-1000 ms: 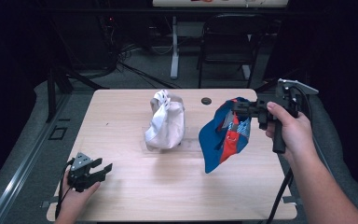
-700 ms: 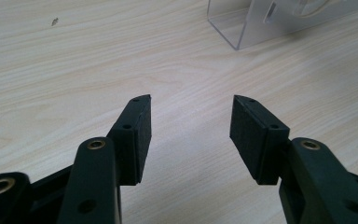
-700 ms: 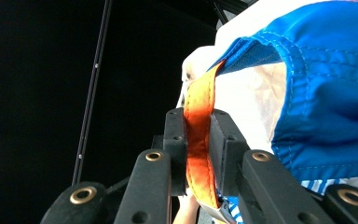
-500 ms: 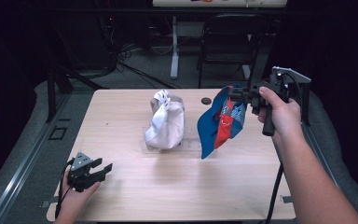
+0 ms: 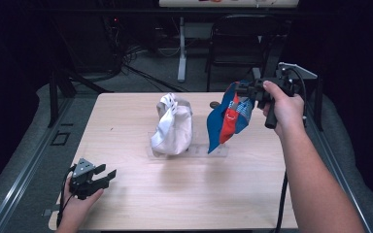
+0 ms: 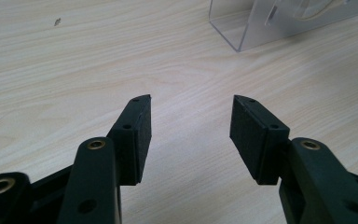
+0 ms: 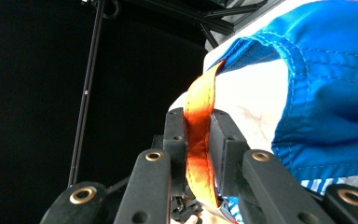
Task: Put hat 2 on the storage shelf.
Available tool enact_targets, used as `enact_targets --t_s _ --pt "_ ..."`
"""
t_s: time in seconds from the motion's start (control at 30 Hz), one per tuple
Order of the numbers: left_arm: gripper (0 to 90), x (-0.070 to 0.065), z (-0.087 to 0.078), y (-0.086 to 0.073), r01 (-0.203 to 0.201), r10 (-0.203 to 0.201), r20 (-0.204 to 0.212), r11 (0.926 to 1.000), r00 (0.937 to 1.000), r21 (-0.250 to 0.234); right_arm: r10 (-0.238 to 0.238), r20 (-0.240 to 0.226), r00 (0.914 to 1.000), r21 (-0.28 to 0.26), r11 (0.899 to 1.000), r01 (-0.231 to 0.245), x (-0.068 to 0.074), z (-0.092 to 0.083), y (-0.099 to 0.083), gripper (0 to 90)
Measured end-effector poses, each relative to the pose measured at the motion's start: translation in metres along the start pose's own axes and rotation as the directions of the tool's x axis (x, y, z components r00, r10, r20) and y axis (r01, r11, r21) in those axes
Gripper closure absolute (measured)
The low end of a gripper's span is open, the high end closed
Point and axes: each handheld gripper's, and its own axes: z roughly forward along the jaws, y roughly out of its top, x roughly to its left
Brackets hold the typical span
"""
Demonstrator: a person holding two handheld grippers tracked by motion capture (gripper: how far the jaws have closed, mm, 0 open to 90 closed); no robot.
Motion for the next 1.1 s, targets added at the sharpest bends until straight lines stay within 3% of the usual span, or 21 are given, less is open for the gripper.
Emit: enact_targets --t_s 0.2,0.5,0.7,1.1 --pt "48.8 0.0 0.0 0.0 -0.002 0.002 0.0 1.0 1.0 0.007 0.011 0.012 0.9999 -0.01 1.0 -0.01 -0.001 0.007 0.004 78.1" --pt "48.8 0.0 0.001 0.0 -0.002 0.002 -0.005 1.0 1.0 -0.004 -0.004 0.03 0.9996 0.037 0.999 0.002 -0.006 0.024 0.0 78.0" --pt "48.8 0.001 0.0 0.0 -0.007 0.007 -0.003 1.0 1.0 0.002 -0.013 0.048 0.9988 0.041 0.999 0.011 -0.009 0.028 -0.003 78.0" --pt "48.8 0.0 0.001 0.0 -0.007 0.007 -0.005 1.0 1.0 0.0 -0.001 0.075 0.9972 0.062 0.998 -0.004 -0.025 0.036 -0.01 77.8"
